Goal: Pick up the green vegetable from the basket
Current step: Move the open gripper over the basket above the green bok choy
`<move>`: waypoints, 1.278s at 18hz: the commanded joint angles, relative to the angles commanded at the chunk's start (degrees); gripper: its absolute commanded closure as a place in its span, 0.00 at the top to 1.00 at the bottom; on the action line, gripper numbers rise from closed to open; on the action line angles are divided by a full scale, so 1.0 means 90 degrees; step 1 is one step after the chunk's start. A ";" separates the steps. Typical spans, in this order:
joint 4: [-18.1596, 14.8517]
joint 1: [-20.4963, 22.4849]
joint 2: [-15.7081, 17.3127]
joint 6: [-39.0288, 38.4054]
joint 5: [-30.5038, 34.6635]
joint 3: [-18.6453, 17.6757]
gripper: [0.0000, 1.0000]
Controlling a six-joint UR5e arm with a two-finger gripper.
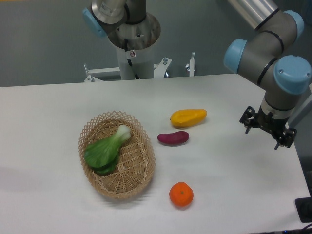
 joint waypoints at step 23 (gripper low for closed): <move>-0.0029 -0.1532 0.0615 -0.2060 -0.0098 -0.0976 1.00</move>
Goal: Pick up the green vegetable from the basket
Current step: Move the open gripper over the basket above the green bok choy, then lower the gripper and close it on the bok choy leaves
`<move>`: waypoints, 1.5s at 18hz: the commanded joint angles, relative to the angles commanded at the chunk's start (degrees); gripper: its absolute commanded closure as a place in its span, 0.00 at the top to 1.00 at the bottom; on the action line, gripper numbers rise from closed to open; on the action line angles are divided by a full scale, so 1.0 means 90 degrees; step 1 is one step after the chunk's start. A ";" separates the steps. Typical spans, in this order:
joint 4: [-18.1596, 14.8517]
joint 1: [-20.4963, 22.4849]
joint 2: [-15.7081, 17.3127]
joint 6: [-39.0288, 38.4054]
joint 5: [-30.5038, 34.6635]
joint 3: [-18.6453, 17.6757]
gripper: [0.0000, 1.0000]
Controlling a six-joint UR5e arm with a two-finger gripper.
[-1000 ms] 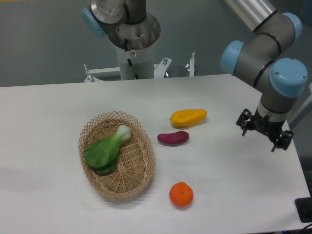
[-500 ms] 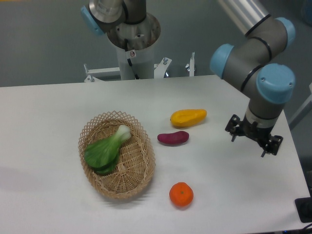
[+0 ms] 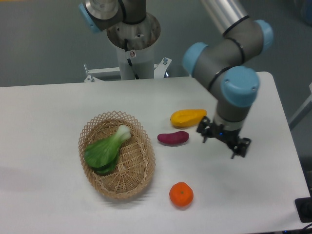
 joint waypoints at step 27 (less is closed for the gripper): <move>0.0613 -0.2423 -0.0019 -0.2101 0.0078 -0.1650 0.90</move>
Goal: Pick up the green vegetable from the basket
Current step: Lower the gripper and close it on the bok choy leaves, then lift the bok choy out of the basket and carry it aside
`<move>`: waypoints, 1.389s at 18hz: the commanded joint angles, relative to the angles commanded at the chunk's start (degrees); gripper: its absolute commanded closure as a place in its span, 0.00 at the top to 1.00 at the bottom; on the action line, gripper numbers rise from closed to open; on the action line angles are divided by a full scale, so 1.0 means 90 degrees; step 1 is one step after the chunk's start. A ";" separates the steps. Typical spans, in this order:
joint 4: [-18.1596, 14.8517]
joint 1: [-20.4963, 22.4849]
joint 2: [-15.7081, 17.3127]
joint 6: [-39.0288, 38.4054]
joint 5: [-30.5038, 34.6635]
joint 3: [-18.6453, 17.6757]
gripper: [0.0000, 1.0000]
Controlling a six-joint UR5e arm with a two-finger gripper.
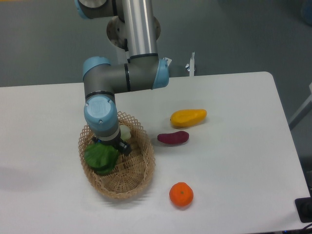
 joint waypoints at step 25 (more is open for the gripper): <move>-0.0018 0.1571 0.0644 -0.0206 0.0137 0.1238 0.03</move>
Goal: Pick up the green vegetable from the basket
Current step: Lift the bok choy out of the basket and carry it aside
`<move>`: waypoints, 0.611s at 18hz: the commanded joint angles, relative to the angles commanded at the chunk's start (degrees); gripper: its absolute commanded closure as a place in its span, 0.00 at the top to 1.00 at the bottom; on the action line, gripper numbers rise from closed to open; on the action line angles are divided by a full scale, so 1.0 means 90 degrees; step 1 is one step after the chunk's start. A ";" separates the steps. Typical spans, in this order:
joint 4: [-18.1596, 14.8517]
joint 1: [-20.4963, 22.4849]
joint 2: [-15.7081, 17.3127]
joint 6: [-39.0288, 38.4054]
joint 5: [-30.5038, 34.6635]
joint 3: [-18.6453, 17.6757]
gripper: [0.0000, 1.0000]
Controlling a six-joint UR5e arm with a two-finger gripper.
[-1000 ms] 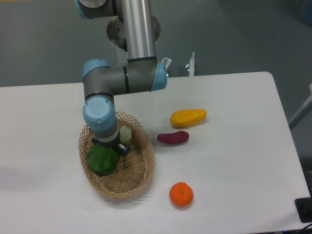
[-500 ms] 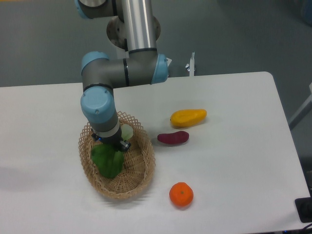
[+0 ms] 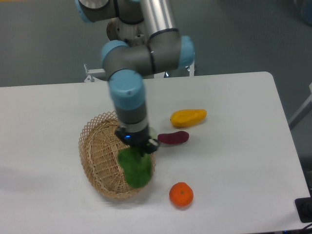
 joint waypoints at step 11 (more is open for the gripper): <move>0.0000 0.1378 -0.0292 0.1766 -0.0019 0.0625 0.03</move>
